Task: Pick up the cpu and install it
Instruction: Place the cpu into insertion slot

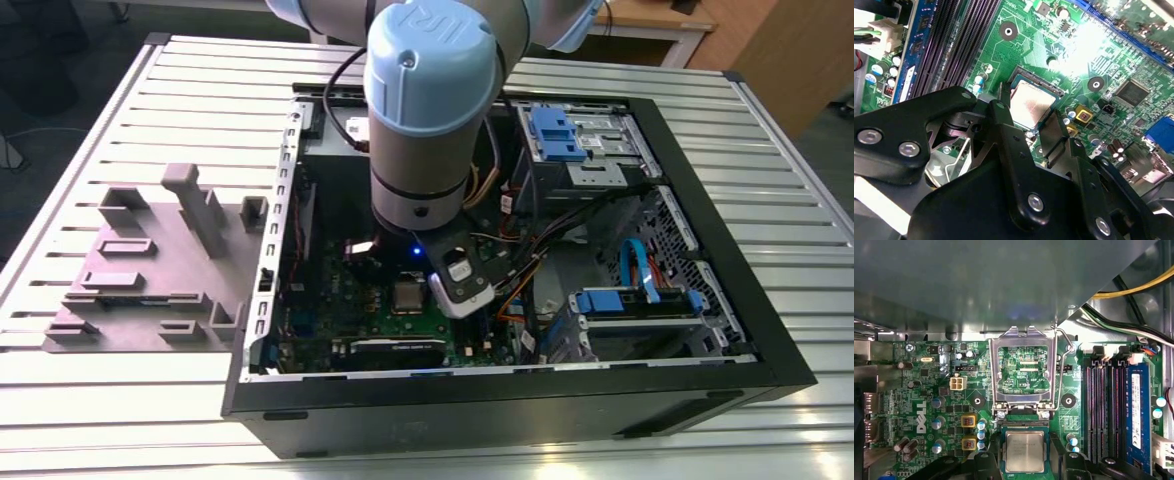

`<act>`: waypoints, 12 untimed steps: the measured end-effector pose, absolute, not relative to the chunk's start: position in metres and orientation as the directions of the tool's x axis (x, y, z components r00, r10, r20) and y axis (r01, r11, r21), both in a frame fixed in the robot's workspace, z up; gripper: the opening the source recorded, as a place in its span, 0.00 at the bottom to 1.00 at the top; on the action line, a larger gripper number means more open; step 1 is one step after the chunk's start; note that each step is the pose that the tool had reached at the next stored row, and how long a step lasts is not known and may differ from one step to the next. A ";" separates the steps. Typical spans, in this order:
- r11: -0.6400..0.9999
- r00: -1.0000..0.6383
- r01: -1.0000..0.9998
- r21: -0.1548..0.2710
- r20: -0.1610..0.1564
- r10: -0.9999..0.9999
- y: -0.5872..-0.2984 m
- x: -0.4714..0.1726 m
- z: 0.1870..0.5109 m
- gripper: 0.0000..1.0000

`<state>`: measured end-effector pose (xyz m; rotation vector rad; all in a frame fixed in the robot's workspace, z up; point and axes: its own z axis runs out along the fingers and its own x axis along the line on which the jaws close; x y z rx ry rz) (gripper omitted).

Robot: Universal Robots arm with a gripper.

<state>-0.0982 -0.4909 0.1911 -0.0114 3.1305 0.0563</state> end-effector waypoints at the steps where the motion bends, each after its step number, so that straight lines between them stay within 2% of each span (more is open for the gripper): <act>1: 0.999 -1.000 -0.007 0.038 -0.011 -0.007 -0.491 -0.098 0.191 0.47; 12: 0.999 -1.000 -0.007 0.040 -0.011 -0.007 -0.492 -0.098 0.191 0.47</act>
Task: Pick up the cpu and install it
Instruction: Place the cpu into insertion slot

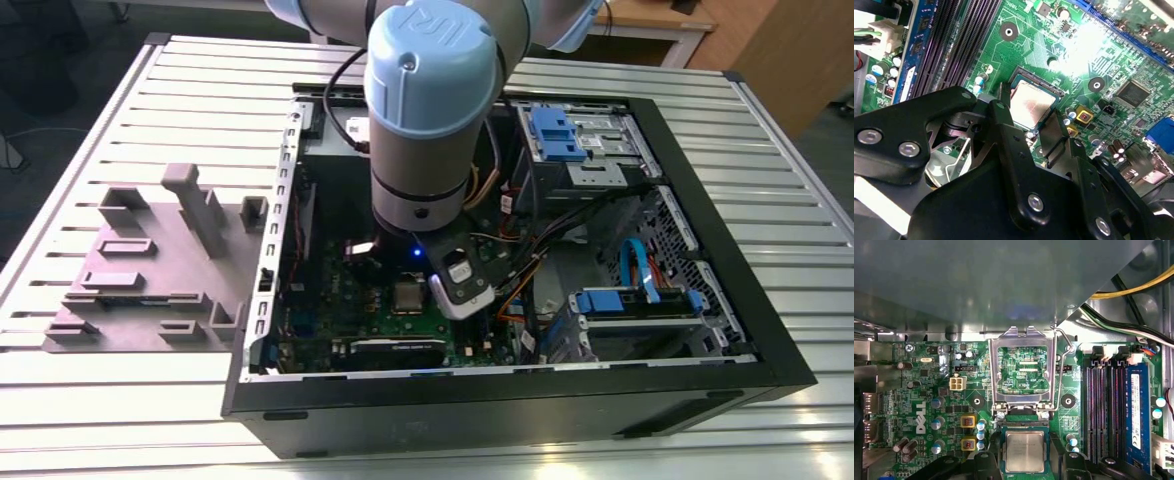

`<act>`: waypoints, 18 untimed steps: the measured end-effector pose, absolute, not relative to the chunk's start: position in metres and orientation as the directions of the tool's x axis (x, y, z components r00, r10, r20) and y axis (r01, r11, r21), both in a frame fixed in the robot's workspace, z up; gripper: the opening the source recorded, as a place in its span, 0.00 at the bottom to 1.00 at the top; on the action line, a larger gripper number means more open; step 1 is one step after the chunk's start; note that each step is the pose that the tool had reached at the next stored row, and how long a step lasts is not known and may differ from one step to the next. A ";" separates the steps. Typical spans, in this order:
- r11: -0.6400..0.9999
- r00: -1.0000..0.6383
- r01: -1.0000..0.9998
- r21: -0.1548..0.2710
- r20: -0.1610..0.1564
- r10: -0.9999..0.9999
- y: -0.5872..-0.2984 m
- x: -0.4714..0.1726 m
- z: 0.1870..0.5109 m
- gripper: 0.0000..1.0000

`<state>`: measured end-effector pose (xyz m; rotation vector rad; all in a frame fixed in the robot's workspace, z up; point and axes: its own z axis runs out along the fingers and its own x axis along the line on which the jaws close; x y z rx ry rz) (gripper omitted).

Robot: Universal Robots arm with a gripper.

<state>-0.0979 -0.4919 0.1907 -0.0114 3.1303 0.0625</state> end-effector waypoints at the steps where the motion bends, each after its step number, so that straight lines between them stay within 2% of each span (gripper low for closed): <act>1: 0.999 -1.000 -0.007 0.040 -0.011 -0.007 -0.492 -0.098 0.190 0.47; 18: 0.999 -1.000 -0.007 0.035 -0.011 -0.007 -0.492 -0.098 0.187 0.47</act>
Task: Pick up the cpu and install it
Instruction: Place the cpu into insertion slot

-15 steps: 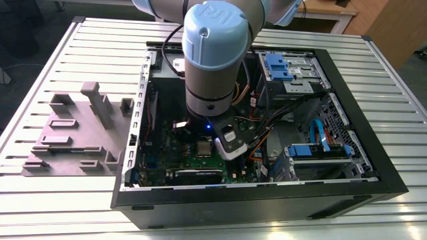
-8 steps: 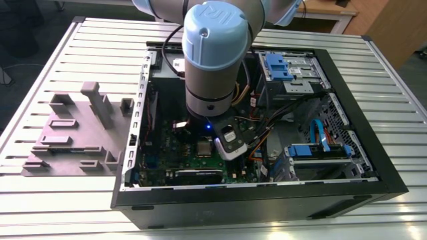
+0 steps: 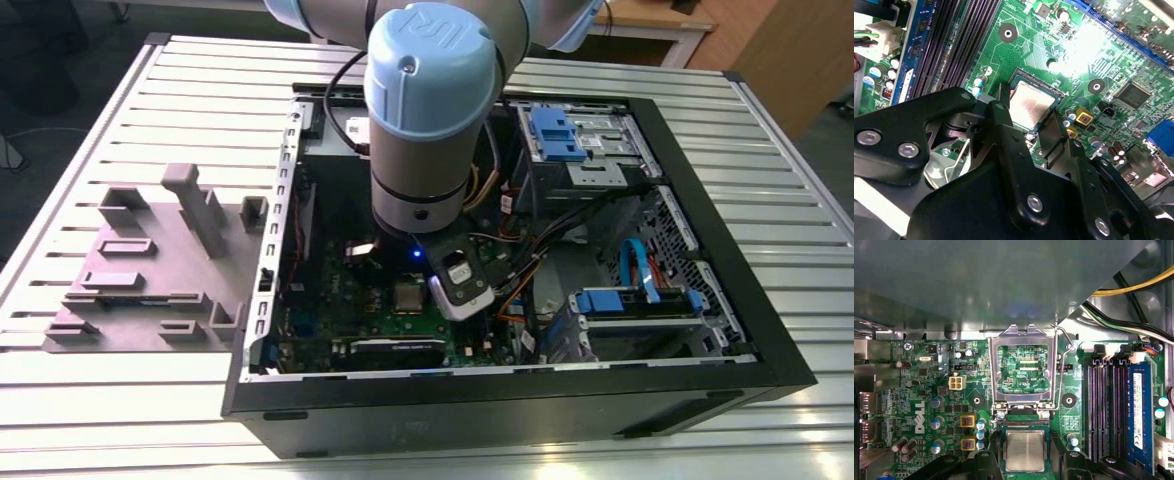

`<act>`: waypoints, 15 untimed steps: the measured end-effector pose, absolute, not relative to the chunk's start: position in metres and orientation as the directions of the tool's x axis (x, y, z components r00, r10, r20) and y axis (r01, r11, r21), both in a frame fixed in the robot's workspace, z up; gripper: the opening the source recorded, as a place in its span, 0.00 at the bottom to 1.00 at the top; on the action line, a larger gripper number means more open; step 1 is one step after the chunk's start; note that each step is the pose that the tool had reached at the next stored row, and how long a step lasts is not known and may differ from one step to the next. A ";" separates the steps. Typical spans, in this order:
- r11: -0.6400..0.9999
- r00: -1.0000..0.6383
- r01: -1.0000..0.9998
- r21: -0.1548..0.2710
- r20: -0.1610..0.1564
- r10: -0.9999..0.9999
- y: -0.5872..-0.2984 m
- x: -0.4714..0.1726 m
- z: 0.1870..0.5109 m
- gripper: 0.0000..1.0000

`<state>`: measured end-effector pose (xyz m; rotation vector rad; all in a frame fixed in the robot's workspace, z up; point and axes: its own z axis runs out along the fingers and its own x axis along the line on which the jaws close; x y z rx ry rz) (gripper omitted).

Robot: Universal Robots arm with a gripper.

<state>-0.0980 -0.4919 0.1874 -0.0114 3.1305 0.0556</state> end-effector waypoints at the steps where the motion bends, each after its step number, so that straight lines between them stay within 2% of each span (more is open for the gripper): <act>1: 0.999 -1.000 -0.007 0.034 -0.011 -0.007 -0.492 -0.098 0.187 0.47; 15: 1.000 -1.000 -0.007 0.020 -0.011 -0.007 -0.491 -0.098 0.189 0.47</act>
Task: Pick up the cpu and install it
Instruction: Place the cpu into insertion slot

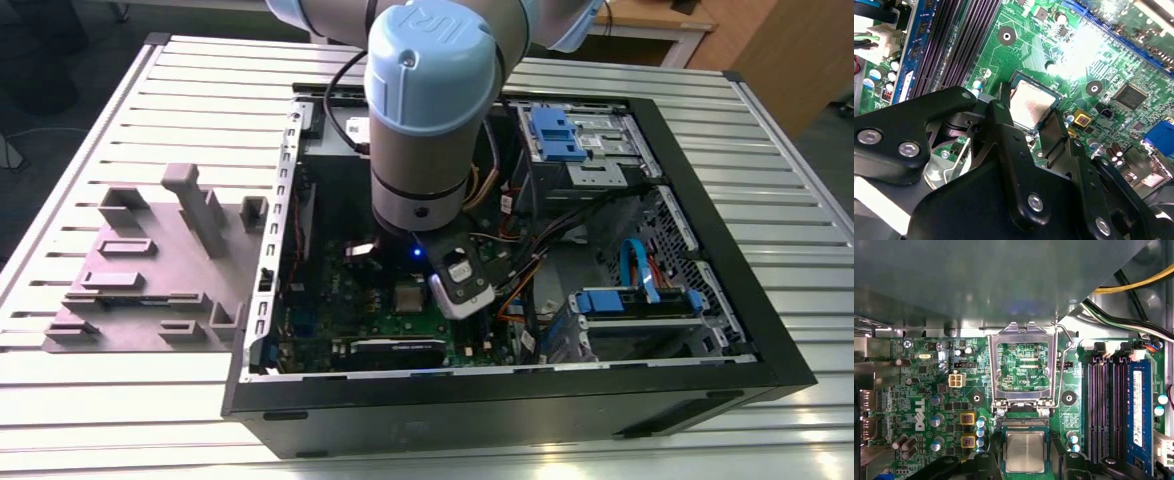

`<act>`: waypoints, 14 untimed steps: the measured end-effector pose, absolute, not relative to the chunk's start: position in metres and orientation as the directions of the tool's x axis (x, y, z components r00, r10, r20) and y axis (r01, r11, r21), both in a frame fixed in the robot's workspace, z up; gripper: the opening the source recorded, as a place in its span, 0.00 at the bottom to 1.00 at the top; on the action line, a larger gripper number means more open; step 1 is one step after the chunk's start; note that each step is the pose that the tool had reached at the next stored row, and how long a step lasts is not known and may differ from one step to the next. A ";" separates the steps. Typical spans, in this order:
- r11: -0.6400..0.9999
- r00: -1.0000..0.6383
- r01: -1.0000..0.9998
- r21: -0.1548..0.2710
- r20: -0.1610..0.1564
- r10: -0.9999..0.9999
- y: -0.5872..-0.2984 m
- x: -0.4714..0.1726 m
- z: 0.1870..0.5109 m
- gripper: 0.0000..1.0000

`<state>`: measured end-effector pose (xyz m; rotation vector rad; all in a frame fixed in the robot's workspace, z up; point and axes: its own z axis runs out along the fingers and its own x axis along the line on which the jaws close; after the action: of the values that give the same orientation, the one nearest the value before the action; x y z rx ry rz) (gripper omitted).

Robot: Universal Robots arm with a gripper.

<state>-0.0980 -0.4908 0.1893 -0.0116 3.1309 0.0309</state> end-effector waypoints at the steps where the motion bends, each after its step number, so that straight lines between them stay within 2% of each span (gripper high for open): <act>1: 1.000 -1.000 -0.008 0.020 -0.011 -0.007 -0.491 -0.098 0.189 0.47; 14: 1.000 -1.000 -0.007 0.020 -0.011 -0.007 -0.488 -0.098 0.189 0.47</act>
<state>-0.0981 -0.4879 0.1892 -0.0115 3.1308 0.0310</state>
